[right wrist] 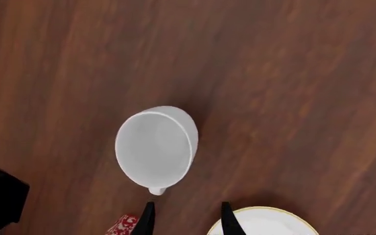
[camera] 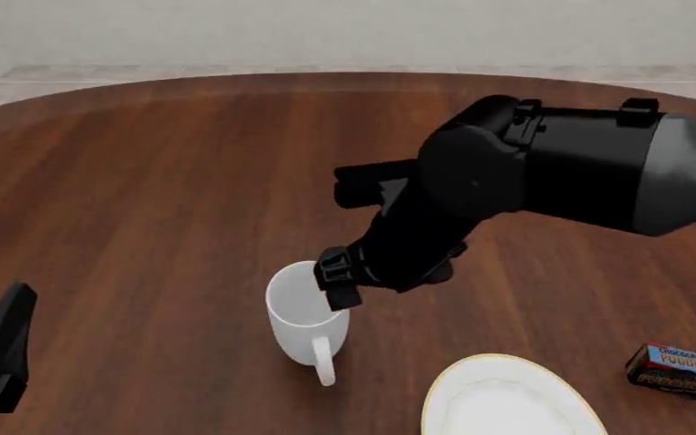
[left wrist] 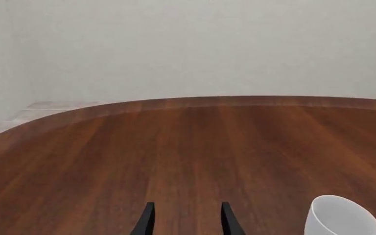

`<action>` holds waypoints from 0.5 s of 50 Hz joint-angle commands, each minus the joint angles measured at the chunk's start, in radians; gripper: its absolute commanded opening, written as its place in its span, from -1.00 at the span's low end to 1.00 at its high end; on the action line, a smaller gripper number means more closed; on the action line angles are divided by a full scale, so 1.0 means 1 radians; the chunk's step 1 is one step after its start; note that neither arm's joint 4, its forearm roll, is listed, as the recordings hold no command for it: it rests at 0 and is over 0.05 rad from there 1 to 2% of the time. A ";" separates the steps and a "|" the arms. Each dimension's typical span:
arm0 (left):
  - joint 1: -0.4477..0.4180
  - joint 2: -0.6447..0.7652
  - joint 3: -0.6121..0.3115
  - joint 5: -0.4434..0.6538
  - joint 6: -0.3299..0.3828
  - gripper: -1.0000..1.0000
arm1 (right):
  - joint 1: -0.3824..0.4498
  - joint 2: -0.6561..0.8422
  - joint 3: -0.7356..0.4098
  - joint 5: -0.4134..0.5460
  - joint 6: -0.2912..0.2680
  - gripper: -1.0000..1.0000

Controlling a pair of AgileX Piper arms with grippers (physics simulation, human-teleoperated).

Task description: Put the white mug on the plate.

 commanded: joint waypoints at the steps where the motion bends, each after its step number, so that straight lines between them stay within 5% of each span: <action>1: 0.001 0.000 0.007 -0.006 0.001 1.00 | 0.053 0.019 0.031 -0.013 0.035 1.00; 25: 0.000 0.000 0.007 -0.006 0.001 1.00 | 0.074 0.074 0.020 -0.047 0.037 1.00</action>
